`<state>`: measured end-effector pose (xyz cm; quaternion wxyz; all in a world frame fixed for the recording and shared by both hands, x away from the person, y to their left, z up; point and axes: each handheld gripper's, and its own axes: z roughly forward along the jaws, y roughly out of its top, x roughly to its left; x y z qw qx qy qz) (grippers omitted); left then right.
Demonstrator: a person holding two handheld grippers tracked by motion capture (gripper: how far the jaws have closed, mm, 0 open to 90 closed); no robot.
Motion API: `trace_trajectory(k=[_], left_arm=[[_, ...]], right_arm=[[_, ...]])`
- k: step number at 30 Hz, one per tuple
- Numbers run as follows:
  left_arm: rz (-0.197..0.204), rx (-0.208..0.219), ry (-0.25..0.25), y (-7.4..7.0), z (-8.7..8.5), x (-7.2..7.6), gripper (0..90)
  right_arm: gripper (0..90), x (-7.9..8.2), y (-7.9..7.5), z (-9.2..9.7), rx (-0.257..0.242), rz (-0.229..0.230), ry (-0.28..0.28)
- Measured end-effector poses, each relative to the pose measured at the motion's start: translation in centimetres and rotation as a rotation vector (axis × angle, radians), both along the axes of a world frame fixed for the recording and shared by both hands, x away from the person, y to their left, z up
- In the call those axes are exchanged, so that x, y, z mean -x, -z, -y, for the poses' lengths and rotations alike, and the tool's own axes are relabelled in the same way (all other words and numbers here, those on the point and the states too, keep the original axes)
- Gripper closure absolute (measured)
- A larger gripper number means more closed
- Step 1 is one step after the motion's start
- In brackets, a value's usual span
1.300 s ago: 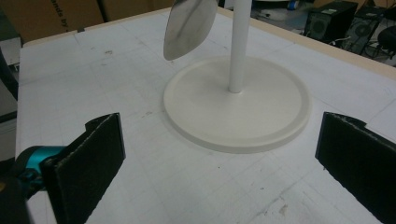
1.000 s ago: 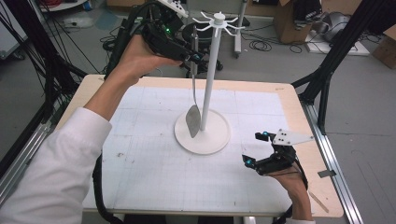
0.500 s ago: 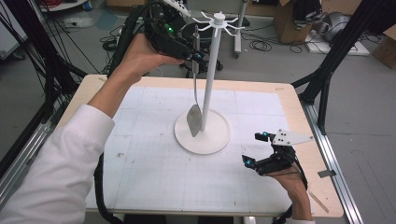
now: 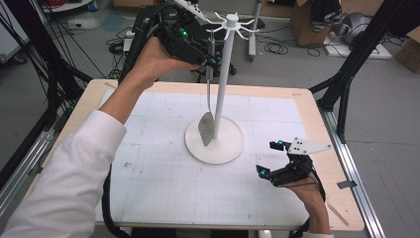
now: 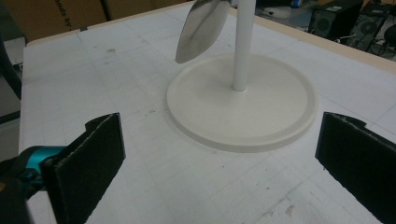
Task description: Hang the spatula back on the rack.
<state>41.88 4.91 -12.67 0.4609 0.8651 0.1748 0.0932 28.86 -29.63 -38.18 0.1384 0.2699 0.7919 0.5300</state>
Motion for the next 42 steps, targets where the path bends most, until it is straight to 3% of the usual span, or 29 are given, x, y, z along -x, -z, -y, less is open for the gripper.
trace_trajectory(k=[2,6,8,11,13,17,20,30,33,42], left_arm=[[0.013,0.021,0.003,0.1,-0.4,0.2,65.5],[0.061,-0.005,-0.012,0.1,-1.4,0.9,46.9],[0.095,0.045,0.003,0.5,-2.3,1.5,40.0],[0.129,0.031,-0.007,1.1,-3.4,2.1,31.2],[0.126,0.069,-0.013,1.5,-4.3,2.6,22.9],[0.148,0.101,-0.017,2.3,-6.4,3.7,11.7],[0.184,0.138,-0.005,3.1,-8.3,4.7,1.7],[0.199,0.198,-0.063,7.8,-14.1,7.9,1.7],[0.201,0.195,-0.077,9.6,-15.3,9.1,1.7],[0.214,0.288,-0.127,14.5,-18.2,12.5,1.7]], right_arm=[[0.4,0.0,0.0,-0.1,0.001,0.001,-0.003],[0.4,0.0,0.1,-0.2,0.005,-0.001,-0.004],[0.4,0.0,0.1,-0.3,0.006,0.0,-0.001],[0.4,0.2,0.1,-0.3,-0.001,-0.005,0.001],[0.3,0.2,0.0,-0.3,-0.001,0.001,0.002],[0.4,0.3,0.0,-0.2,-0.008,0.003,0.01],[0.4,0.4,0.0,0.0,-0.014,0.002,0.015],[0.4,0.4,-0.1,0.0,-0.029,0.012,0.025],[0.4,0.2,-0.1,-0.1,-0.028,0.013,0.027],[0.4,0.4,-0.4,-0.4,-0.037,0.026,0.023]])
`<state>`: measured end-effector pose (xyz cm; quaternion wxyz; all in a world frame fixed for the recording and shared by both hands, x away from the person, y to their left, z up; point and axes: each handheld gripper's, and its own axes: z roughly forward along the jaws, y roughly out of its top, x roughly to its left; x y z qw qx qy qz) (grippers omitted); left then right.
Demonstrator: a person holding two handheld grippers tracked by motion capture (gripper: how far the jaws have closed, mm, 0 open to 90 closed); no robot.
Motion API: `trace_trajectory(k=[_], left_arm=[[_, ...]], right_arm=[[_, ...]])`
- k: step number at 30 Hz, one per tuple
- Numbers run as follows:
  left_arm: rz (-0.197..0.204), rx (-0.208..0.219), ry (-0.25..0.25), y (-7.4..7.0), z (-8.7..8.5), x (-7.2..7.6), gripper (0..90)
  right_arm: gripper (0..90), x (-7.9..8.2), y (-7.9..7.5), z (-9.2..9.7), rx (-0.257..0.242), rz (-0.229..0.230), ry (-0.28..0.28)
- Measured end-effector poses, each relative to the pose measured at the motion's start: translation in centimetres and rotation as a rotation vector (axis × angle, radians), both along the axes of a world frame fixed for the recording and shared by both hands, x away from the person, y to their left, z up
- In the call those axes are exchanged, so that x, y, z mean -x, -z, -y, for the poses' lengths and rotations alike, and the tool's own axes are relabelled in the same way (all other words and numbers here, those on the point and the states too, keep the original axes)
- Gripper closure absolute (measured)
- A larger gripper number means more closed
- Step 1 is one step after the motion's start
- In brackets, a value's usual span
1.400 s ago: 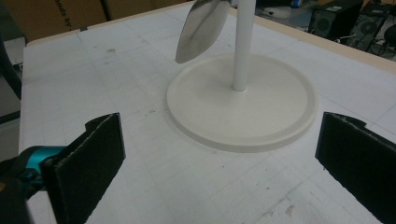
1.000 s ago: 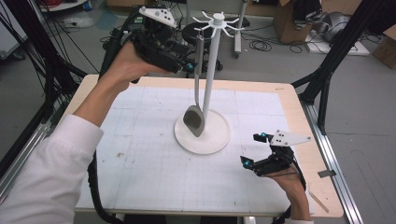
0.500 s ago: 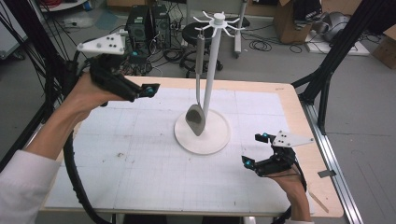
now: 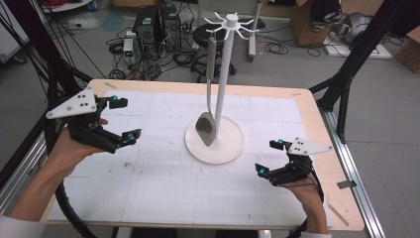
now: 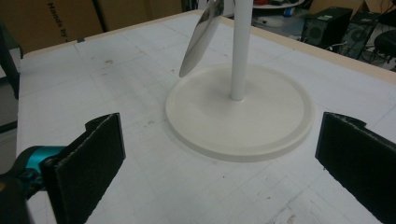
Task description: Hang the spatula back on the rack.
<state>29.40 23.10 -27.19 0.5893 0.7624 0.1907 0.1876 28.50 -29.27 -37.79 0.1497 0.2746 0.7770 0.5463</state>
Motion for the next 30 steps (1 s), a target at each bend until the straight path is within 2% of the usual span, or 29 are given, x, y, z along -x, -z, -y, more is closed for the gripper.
trace_trajectory(k=[5,11,15,17,24,26,27,30], left_arm=[[-0.003,-0.007,-0.008,2.9,-0.8,1.2,1.7],[-0.005,0.016,-0.021,5.8,-1.6,2.2,1.7],[-0.017,0.054,-0.035,7.8,-2.5,2.7,1.7],[-0.022,0.051,-0.043,8.6,-2.6,2.9,1.7],[-0.032,0.048,-0.04,9.9,-2.7,2.9,1.7],[-0.037,0.062,-0.048,10.3,-2.9,2.8,1.7],[-0.048,0.055,-0.045,10.3,-2.9,2.7,1.7],[-0.046,0.065,-0.048,10.3,-2.9,2.6,1.7]], right_arm=[[0.4,0.1,-0.1,0.0,-0.003,0.009,-0.001],[0.4,0.2,-0.2,0.3,-0.016,0.013,0.002],[0.4,0.4,-0.3,0.5,-0.023,0.016,0.006],[0.3,0.5,-0.3,0.5,-0.023,0.011,0.007],[0.4,0.6,-0.2,0.7,-0.019,0.018,0.012],[0.3,0.7,-0.2,0.7,-0.023,0.012,0.014],[0.4,0.6,-0.2,0.7,-0.023,0.018,0.015],[0.4,0.7,-0.2,0.8,-0.02,0.018,0.014]])
